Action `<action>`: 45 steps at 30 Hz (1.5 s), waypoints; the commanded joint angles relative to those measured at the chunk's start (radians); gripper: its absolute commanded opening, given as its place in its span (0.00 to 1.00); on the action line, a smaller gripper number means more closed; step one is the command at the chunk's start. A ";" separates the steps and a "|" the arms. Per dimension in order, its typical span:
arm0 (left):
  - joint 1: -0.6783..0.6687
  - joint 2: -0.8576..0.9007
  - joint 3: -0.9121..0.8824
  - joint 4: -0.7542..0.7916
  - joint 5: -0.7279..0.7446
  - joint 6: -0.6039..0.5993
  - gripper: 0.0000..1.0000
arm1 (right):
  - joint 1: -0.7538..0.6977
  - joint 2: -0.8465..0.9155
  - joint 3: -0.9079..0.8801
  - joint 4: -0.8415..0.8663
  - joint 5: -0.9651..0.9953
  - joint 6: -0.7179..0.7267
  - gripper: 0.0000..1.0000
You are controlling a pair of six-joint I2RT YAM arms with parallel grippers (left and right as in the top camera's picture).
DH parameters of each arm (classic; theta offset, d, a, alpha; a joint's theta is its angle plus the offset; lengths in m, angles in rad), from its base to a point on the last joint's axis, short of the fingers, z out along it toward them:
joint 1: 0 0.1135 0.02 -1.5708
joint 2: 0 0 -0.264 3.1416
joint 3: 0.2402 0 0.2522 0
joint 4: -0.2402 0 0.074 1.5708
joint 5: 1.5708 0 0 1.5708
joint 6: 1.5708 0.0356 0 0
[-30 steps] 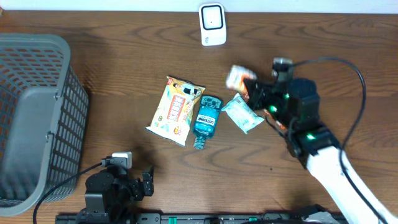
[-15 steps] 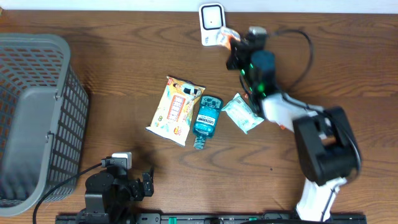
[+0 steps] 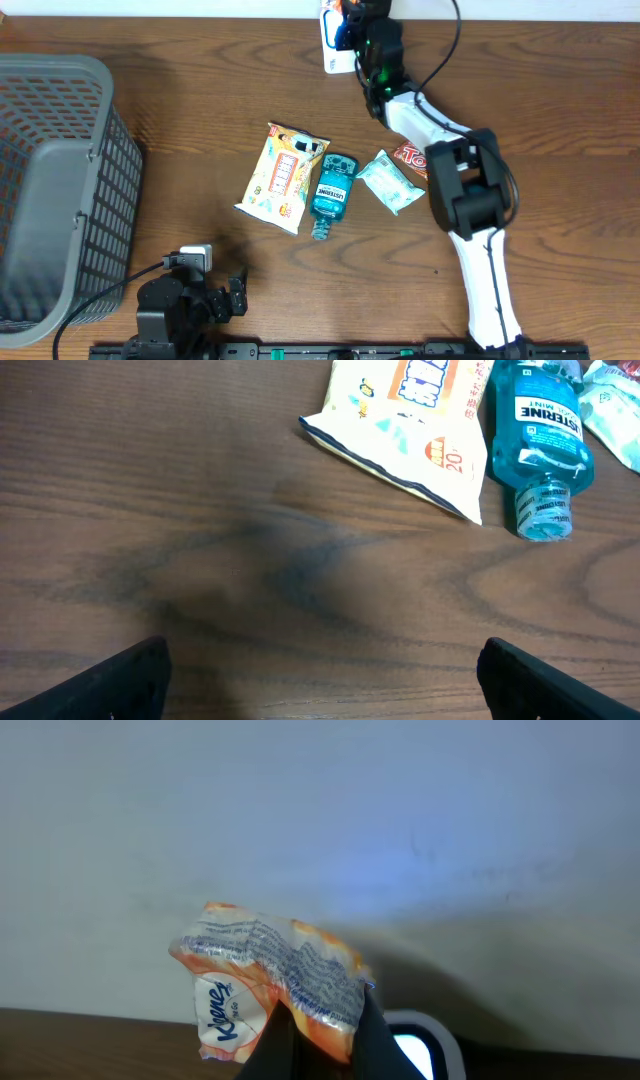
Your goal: Scan the item barcode
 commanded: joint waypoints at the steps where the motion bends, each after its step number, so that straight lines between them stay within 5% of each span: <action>1: -0.002 -0.001 -0.008 -0.034 -0.002 -0.005 0.98 | 0.006 0.060 0.051 -0.015 0.045 -0.027 0.01; 9: -0.002 -0.001 -0.008 -0.034 -0.002 -0.005 0.98 | 0.004 0.000 0.051 -0.071 0.074 -0.039 0.01; 14: -0.002 -0.001 -0.008 -0.034 -0.002 -0.005 0.98 | -0.012 -0.192 0.051 -0.373 0.126 -0.134 0.01; 20: -0.002 -0.001 -0.008 -0.034 -0.002 -0.005 0.98 | -0.104 -0.427 0.051 -0.916 0.787 -0.196 0.01; 24: -0.002 -0.001 -0.008 -0.034 -0.002 -0.005 0.98 | -0.242 -0.460 0.050 -1.154 1.035 -0.195 0.01; 31: -0.002 -0.001 -0.008 -0.034 -0.002 -0.005 0.98 | -0.619 -0.411 0.017 -1.491 0.926 0.076 0.01; 37: -0.002 -0.001 -0.008 -0.034 -0.002 -0.005 0.98 | -0.848 -0.362 -0.056 -1.502 0.618 0.079 0.01; 41: -0.002 -0.001 -0.008 -0.034 -0.002 -0.005 0.98 | -0.947 -0.362 -0.068 -1.495 0.601 0.079 0.01; 43: -0.002 -0.001 -0.008 -0.034 -0.002 -0.005 0.98 | -0.978 -0.375 -0.057 -1.497 0.563 0.079 0.14; 45: -0.002 -0.001 -0.008 -0.034 -0.002 -0.005 0.98 | -1.002 -0.401 -0.047 -1.497 0.494 0.079 0.41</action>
